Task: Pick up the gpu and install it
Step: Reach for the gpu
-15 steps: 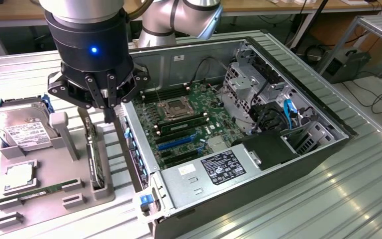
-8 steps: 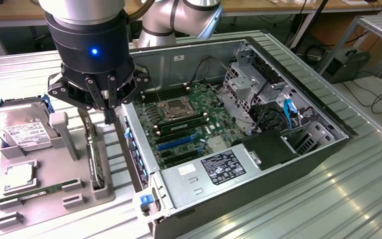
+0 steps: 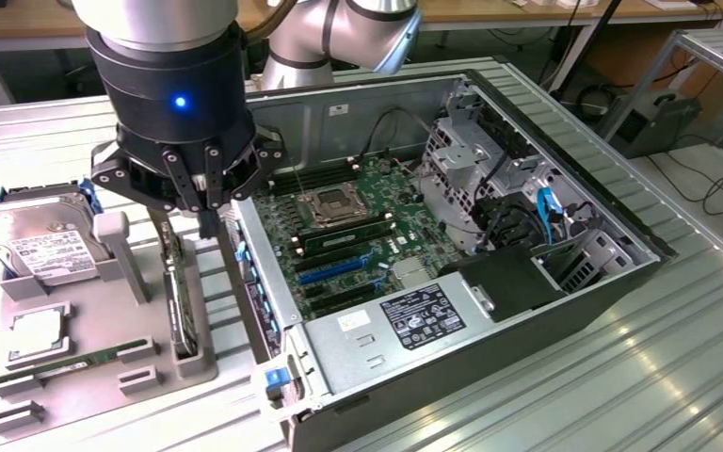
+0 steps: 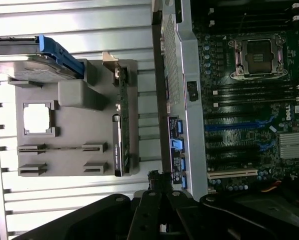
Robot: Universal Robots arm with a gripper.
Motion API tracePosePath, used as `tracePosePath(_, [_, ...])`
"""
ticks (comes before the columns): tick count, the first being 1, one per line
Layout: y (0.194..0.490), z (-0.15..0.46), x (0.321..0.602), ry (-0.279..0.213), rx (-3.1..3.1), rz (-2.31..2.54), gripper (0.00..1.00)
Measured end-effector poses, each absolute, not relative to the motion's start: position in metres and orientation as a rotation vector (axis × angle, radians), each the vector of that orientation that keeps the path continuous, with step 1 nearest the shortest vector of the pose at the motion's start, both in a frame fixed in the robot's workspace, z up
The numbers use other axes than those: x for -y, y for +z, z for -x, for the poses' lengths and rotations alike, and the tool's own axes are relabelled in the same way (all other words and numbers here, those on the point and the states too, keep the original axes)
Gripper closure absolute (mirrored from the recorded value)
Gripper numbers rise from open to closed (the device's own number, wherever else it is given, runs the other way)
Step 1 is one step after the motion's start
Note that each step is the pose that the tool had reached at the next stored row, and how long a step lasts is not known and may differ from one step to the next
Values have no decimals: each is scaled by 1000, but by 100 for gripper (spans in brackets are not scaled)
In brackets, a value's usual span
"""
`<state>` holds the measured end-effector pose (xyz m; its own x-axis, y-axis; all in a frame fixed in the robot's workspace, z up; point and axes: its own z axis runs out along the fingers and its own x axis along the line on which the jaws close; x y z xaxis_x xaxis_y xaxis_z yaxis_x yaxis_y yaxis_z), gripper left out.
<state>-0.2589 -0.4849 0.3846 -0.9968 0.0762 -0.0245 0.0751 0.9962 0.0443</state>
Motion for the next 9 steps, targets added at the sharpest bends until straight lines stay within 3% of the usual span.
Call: tracePosePath(9, [384,259,489,68,-3113,-118,89])
